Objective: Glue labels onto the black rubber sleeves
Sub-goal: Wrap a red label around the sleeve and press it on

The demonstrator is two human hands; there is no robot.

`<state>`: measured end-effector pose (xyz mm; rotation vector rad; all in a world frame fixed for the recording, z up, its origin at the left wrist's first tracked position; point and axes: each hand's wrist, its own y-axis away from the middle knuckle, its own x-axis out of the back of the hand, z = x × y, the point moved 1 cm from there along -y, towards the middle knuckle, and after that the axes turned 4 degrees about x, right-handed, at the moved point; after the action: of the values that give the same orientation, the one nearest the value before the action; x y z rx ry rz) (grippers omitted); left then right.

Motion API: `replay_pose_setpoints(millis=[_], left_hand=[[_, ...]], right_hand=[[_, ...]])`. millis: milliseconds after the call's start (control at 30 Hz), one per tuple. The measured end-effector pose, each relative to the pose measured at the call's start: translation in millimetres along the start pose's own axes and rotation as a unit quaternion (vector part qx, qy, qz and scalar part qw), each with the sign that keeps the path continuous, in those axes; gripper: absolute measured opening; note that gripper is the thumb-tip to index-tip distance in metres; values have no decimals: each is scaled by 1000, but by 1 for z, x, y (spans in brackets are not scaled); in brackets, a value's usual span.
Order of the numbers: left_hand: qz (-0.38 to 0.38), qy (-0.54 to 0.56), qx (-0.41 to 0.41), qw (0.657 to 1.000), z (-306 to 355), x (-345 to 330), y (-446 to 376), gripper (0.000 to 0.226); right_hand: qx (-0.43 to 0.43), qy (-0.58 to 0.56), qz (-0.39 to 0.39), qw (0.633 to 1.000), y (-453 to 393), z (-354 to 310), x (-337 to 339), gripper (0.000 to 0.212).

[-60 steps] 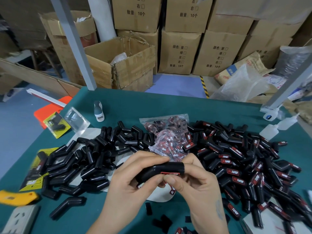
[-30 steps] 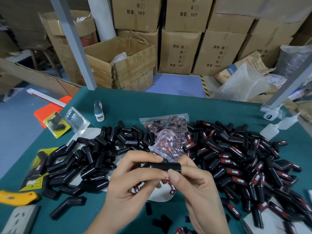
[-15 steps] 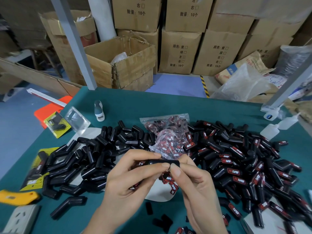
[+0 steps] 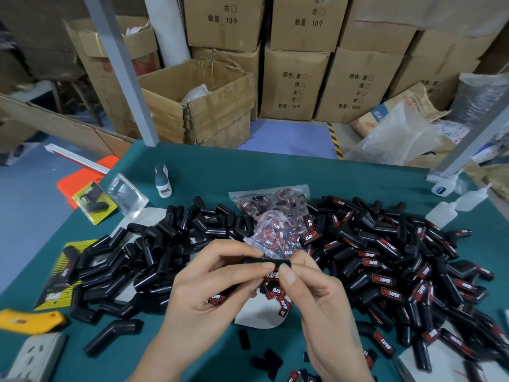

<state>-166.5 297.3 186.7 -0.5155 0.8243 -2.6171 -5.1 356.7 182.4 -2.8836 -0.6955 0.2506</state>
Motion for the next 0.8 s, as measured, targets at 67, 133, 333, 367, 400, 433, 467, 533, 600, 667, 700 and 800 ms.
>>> replay_pose_setpoints(millis=[67, 133, 333, 367, 400, 433, 467, 533, 600, 667, 700, 800], left_hand=[[-1, 20, 7, 1000, -1, 0, 0, 20], [-2, 30, 19, 999, -1, 0, 1, 21], [6, 106, 92, 990, -2, -2, 4, 21], [9, 107, 101, 989, -2, -2, 4, 21], [12, 101, 106, 989, -2, -3, 3, 20], [16, 96, 107, 989, -2, -3, 3, 19], [20, 96, 105, 990, -2, -3, 3, 19], [19, 101, 98, 990, -1, -3, 3, 19], [8, 106, 93, 990, 0, -5, 4, 22], [-7, 111, 87, 990, 0, -7, 4, 24], [-13, 109, 85, 990, 0, -8, 4, 25], [-17, 104, 83, 991, -1, -9, 4, 22]], right_hand=[[3, 1, 2, 1000, 0, 0, -1, 54], [6, 5, 0, 1000, 1, 0, 0, 57], [52, 79, 22, 995, 2, -5, 2, 43], [77, 87, 49, 992, 2, -5, 4, 36], [96, 90, 69, 989, 2, -5, 6, 28], [109, 93, 76, 987, 2, -6, 7, 22], [115, 95, 73, 986, 1, -7, 8, 18], [107, 88, 55, 989, 0, -10, 9, 15], [84, 70, 33, 993, 0, -11, 8, 25], [56, 56, 16, 997, 0, -9, 7, 43], [48, 52, 14, 997, -1, -9, 7, 48], [41, 39, 11, 998, -2, -9, 7, 31]])
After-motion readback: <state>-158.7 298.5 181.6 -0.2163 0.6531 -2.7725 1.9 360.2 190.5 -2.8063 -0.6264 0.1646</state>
